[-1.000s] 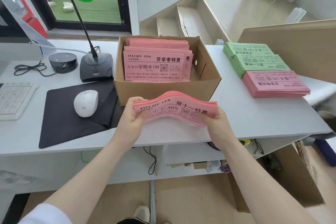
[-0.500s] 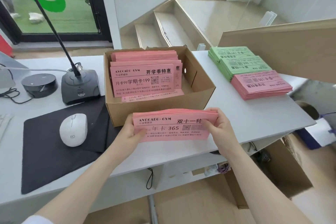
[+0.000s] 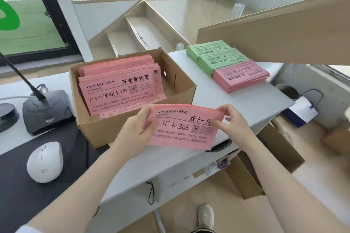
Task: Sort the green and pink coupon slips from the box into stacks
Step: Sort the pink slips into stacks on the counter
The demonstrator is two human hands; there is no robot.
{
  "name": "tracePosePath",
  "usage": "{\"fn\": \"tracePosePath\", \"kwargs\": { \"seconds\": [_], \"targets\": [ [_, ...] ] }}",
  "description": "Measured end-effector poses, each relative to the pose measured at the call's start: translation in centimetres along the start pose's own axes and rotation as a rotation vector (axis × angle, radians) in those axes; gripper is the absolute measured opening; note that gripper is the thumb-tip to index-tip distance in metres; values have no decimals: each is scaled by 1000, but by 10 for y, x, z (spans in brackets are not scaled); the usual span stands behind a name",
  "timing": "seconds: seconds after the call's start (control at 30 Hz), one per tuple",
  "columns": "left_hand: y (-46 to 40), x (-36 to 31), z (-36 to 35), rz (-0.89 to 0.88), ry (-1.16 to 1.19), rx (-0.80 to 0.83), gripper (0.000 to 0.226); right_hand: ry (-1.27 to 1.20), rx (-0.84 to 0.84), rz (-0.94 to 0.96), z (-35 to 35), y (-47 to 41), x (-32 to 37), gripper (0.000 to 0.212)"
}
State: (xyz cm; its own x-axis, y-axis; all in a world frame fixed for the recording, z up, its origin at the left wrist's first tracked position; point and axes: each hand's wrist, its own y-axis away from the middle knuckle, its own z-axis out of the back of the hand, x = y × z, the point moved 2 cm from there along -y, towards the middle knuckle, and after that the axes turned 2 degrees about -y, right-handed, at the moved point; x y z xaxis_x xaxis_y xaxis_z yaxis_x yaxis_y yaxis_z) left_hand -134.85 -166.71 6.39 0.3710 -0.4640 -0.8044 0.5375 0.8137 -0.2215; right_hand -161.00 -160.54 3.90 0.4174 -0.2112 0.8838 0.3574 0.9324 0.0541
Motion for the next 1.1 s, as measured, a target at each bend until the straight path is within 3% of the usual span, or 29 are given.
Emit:
{"fn": "tracePosePath", "kwargs": {
  "seconds": [0.13,0.23,0.33,0.43,0.5,0.57,0.67,0.77,0.87,0.97,1.03,1.1],
  "targets": [
    [-37,-39,-19,-127,-143,45,28,187,-45,275,27,-3,24,44],
    [-70,-68,-49,-220,-262,80,29,179,-36,512,48,-13,45,35],
    [-107,-88,-82,-208,-305,105,30,226,62,588,72,-37,48,26],
    [-142,-96,-109,-119,-215,104,28,313,108,560,102,-67,37,24],
    [-161,-94,-124,31,-16,70,22,302,79,495,123,-88,25,21],
    [-179,-90,-140,160,155,36,15,131,69,385,141,-106,13,21],
    [-203,-91,-162,190,223,29,12,-61,128,300,159,-128,1,25],
    [-227,-98,-177,205,317,10,14,-256,211,176,172,-147,-12,50],
    [-248,-100,-188,278,529,-31,13,-377,121,148,183,-167,-21,28],
    [-257,-87,-206,410,701,191,35,-540,-83,74,192,-187,-33,18],
    [-251,-74,-219,449,661,386,43,-605,-229,-8,197,-203,-50,24],
    [-242,-64,-227,476,639,482,50,-639,-353,-104,202,-218,-70,26]
  ]
}}
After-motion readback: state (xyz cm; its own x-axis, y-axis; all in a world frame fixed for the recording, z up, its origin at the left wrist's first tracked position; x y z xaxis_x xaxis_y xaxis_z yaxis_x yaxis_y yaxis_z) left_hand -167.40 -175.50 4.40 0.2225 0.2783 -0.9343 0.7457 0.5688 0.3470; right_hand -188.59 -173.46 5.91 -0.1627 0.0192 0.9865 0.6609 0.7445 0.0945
